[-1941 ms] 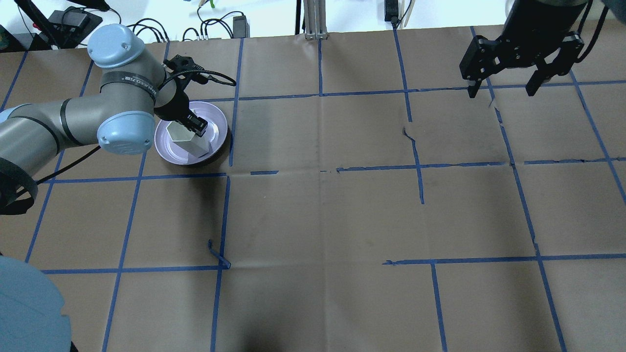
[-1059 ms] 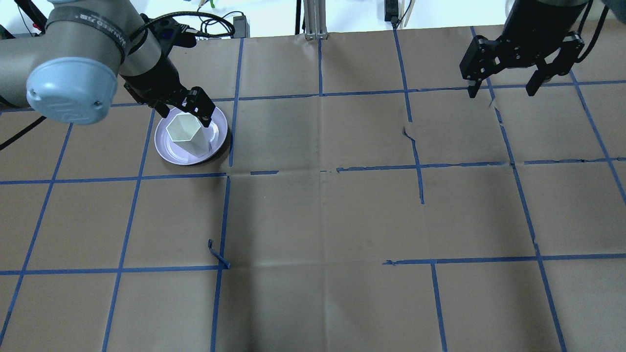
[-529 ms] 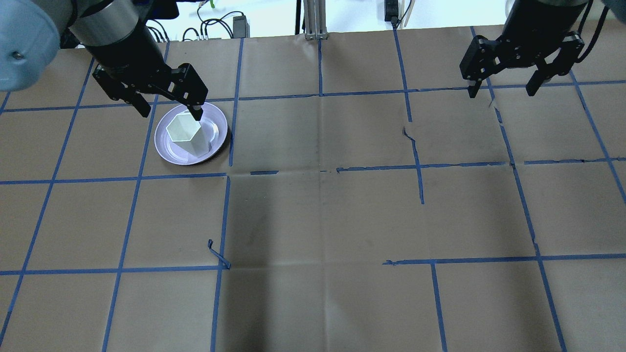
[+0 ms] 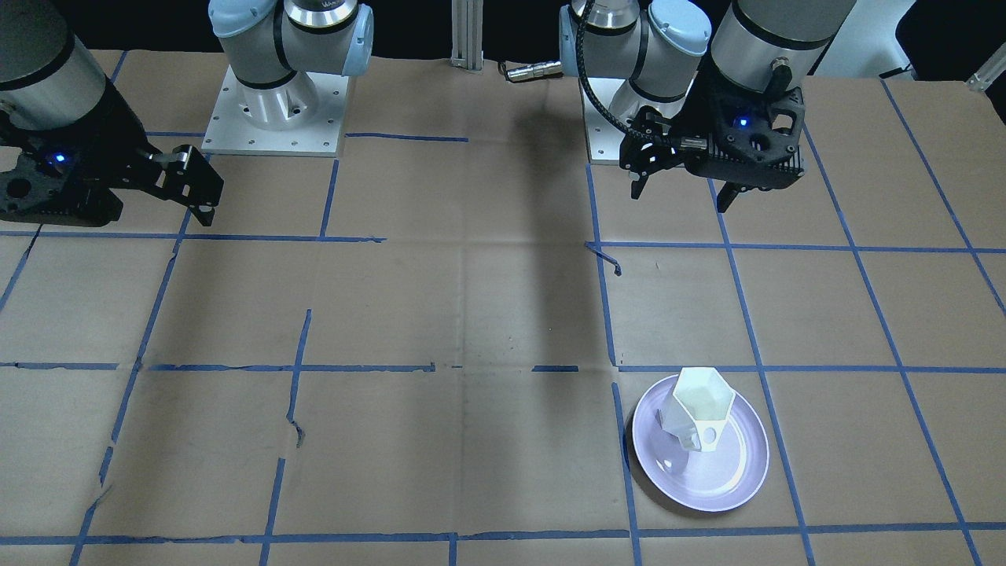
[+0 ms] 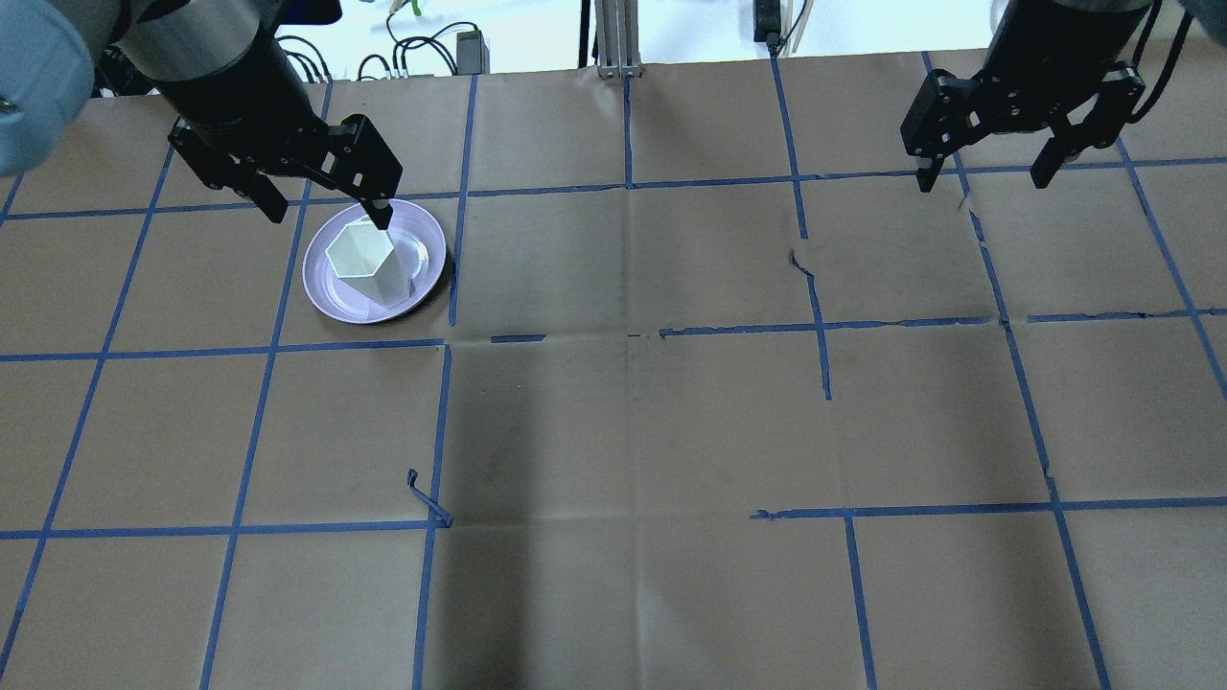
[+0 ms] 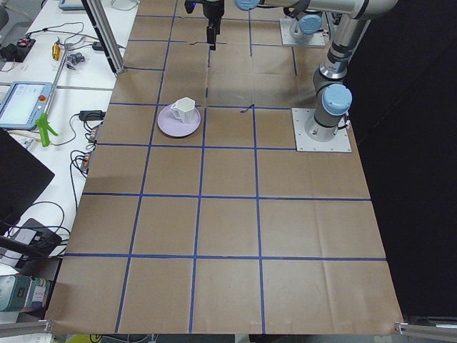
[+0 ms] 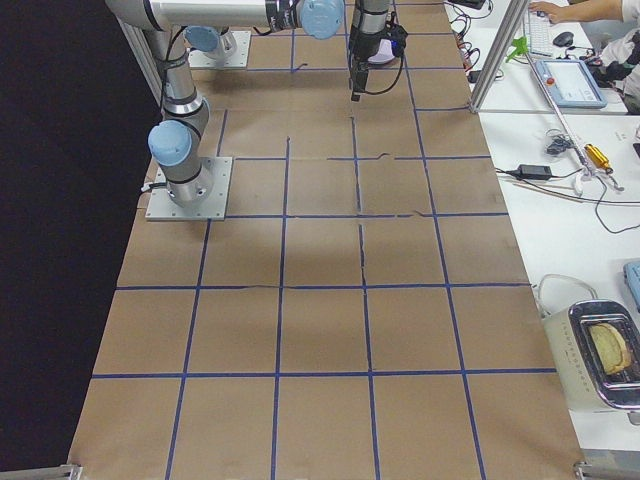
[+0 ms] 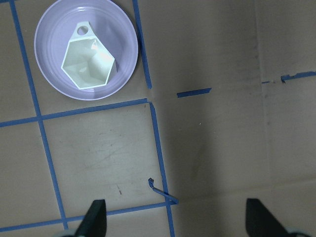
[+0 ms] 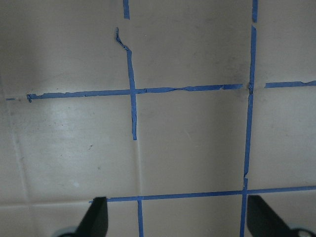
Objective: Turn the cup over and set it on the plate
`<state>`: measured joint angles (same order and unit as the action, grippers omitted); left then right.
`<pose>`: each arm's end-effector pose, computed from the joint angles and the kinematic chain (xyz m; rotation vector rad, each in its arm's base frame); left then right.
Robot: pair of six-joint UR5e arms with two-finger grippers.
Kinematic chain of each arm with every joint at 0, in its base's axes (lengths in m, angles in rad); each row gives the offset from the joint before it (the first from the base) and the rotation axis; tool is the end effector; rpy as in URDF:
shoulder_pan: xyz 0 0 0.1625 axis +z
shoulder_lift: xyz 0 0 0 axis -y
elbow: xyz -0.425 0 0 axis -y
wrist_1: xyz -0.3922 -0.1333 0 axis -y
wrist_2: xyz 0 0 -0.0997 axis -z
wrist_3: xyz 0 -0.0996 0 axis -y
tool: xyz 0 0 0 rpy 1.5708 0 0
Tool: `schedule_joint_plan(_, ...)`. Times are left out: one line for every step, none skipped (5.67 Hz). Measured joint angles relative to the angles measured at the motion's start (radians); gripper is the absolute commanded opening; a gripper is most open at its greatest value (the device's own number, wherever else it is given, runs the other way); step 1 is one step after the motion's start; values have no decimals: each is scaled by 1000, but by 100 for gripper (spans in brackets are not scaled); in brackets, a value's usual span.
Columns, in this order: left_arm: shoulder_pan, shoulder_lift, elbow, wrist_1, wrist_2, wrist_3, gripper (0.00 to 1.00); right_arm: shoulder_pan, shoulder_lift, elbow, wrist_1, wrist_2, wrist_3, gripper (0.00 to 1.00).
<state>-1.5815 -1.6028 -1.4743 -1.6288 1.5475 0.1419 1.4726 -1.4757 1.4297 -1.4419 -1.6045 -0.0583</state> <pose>-0.1410 -0.5038 0.5136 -0.2379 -3.1097 0.0125 0.0780 -0.5335 0.4962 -0.0599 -3.1111 -0.1327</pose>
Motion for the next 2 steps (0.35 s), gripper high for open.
schedule_joint_plan(0, 4, -4, 27, 9, 2, 99, 0, 0, 0, 0, 0, 0, 100)
schedule_joint_plan(0, 6, -5, 33, 26, 1, 99, 0, 0, 0, 0, 0, 0, 100)
